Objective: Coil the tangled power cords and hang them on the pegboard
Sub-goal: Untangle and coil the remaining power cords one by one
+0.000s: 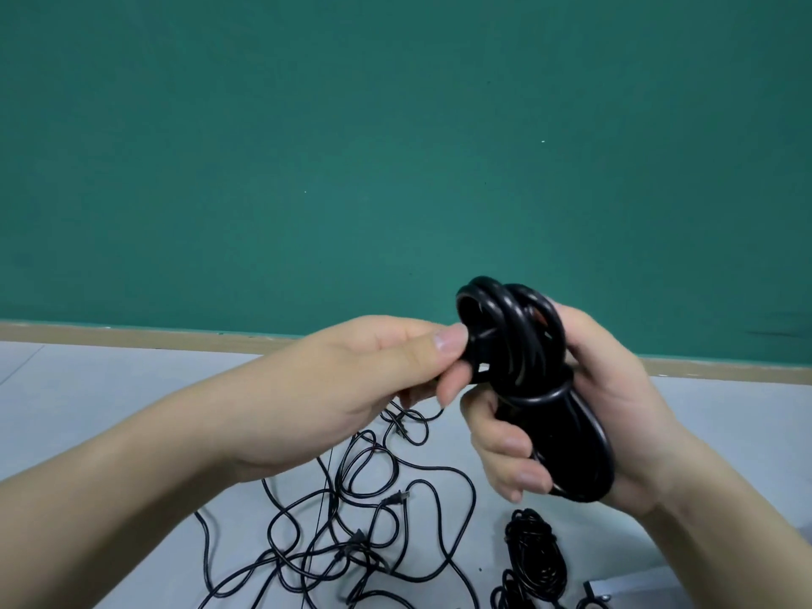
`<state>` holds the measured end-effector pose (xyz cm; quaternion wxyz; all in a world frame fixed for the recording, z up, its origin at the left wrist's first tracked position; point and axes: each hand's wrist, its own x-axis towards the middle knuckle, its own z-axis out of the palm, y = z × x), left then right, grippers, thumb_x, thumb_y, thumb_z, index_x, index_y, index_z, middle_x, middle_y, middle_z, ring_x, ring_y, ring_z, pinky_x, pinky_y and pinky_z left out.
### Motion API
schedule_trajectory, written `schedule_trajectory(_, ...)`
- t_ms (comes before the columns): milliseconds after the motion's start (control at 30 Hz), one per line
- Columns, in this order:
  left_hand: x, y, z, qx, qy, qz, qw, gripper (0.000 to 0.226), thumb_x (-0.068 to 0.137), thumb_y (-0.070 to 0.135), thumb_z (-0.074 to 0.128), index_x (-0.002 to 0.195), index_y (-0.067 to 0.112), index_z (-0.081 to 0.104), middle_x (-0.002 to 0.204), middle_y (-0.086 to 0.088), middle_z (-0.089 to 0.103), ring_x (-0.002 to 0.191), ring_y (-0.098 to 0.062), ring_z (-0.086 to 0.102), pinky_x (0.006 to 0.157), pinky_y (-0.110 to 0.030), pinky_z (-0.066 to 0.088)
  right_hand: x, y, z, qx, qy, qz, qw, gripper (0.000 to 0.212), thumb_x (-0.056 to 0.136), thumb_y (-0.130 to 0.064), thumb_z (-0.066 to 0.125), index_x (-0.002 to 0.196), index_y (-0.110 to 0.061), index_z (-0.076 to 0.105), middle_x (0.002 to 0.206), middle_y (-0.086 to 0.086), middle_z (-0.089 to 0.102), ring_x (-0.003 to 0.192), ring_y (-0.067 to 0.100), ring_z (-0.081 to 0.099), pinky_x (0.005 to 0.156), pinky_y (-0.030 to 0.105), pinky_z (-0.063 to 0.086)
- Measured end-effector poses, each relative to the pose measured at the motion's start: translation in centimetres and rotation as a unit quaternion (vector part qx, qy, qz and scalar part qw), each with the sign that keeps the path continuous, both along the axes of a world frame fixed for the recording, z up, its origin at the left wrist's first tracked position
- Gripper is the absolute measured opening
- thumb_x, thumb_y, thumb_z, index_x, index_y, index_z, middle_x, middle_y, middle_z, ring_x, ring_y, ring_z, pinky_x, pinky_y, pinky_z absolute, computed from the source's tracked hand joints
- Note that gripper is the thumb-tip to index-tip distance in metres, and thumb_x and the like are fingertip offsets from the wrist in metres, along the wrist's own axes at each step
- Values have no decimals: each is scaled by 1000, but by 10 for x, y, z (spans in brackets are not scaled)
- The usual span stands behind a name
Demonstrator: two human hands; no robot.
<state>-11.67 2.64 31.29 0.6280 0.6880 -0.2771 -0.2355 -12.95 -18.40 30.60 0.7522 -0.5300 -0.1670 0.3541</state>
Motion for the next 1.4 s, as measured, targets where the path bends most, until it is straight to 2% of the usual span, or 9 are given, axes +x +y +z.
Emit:
schedule_trajectory(100, -2, 1, -1, -38, 10, 5, 999, 38, 102, 41, 45, 72, 24, 62, 81, -6, 48, 89, -35, 38, 87, -41, 32, -1, 5, 0, 7, -8, 8, 1000, 74, 80, -84, 54, 95, -14, 74, 57, 2, 47, 42, 13, 49, 49, 24, 48)
schedule_trajectory(267, -6, 0, -4, -71, 18, -19, 997, 38, 102, 39, 47, 74, 19, 63, 86, -18, 52, 88, -39, 42, 88, -45, 31, -7, 14, -3, 16, -12, -6, 1000, 74, 69, -88, 62, 83, -17, 74, 56, 0, 48, 40, 12, 50, 41, 21, 46)
schedule_trajectory(433, -5, -3, -9, 2, -22, -5, 1000, 40, 104, 49, 44, 73, 27, 57, 80, -3, 54, 86, -16, 47, 83, -25, 40, -8, 13, -7, 6, 34, -29, 999, 78, 62, -88, 65, 80, -13, 73, 56, 3, 46, 36, 13, 48, 36, 20, 43)
schedule_trajectory(667, 3, -8, -14, -148, 105, -25, 983, 40, 108, 36, 35, 80, 9, 46, 83, -20, 56, 85, -49, 51, 94, -77, 26, -11, 17, 1, 12, -113, -123, 986, 71, 92, -74, 47, 101, -7, 68, 70, 7, 58, 49, 16, 51, 45, 29, 46)
schedule_trajectory(800, 5, -6, -4, -174, 92, -9, 980, 40, 104, 39, 39, 76, 13, 51, 85, -14, 59, 85, -39, 29, 87, -56, 20, -13, 7, 5, 74, -111, -120, 984, 58, 101, -54, 42, 127, -4, 55, 86, 14, 54, 58, 20, 50, 49, 33, 37)
schedule_trajectory(967, 0, -14, -5, -210, 120, -17, 970, 40, 104, 41, 42, 77, 13, 48, 89, -18, 58, 83, -30, 33, 86, -50, 23, -14, 1, 10, 84, -103, -101, 986, 37, 104, -44, 37, 122, -20, 59, 82, 13, 49, 55, 19, 46, 44, 30, 30)
schedule_trajectory(1100, -5, -19, -4, -211, 141, -29, 967, 43, 107, 43, 40, 76, 12, 41, 85, -18, 49, 87, -55, 26, 97, -80, 22, -16, 2, 8, 89, -80, -100, 988, 43, 106, -40, 32, 127, -8, 53, 76, 10, 51, 52, 18, 46, 41, 25, 29)
schedule_trajectory(1233, -5, -24, -1, -158, 76, 54, 983, 46, 108, 41, 38, 74, 10, 46, 78, -18, 50, 84, -42, 38, 87, -58, 31, -18, 4, 5, 75, -80, -112, 988, 51, 106, -50, 34, 124, -5, 53, 79, 4, 55, 56, 16, 43, 43, 27, 25)
schedule_trajectory(1400, 3, -32, -7, -74, 44, 143, 986, 56, 108, 39, 41, 95, -13, 55, 76, -14, 50, 76, -30, 40, 80, -49, 35, -14, 11, -9, 26, -84, -172, 981, 37, 108, -51, 38, 129, -27, 57, 85, 9, 55, 62, 17, 47, 47, 25, 29)
